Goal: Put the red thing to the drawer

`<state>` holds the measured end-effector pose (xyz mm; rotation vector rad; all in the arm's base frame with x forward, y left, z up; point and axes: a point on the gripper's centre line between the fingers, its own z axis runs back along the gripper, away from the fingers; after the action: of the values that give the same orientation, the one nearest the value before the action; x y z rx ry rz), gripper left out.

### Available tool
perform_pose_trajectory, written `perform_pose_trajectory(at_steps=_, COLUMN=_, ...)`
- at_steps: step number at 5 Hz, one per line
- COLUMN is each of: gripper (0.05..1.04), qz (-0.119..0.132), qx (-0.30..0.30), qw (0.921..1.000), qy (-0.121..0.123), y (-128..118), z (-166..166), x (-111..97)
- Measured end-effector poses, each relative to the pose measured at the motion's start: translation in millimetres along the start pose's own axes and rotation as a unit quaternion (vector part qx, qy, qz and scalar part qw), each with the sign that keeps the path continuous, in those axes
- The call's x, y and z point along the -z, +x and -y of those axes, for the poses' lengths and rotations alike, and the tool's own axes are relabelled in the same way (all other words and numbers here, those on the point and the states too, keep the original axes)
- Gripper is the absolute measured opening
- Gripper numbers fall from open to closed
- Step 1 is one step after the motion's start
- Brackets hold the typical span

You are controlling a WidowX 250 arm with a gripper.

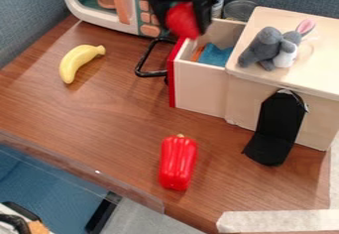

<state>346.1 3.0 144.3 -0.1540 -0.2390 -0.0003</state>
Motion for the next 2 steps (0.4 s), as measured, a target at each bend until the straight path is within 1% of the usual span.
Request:
perform_pose_trajectory(at_steps=1, gripper=0.815, qz=0.010, qx=0.019, qw=0.9998, qy=0.005, y=19.9, z=13.7, x=8.2)
perform_pose_trajectory(at_steps=2, gripper=0.815, qz=-0.003, qx=0.021, qw=0.9994, qy=0.028, y=25.3, z=13.4, x=28.8)
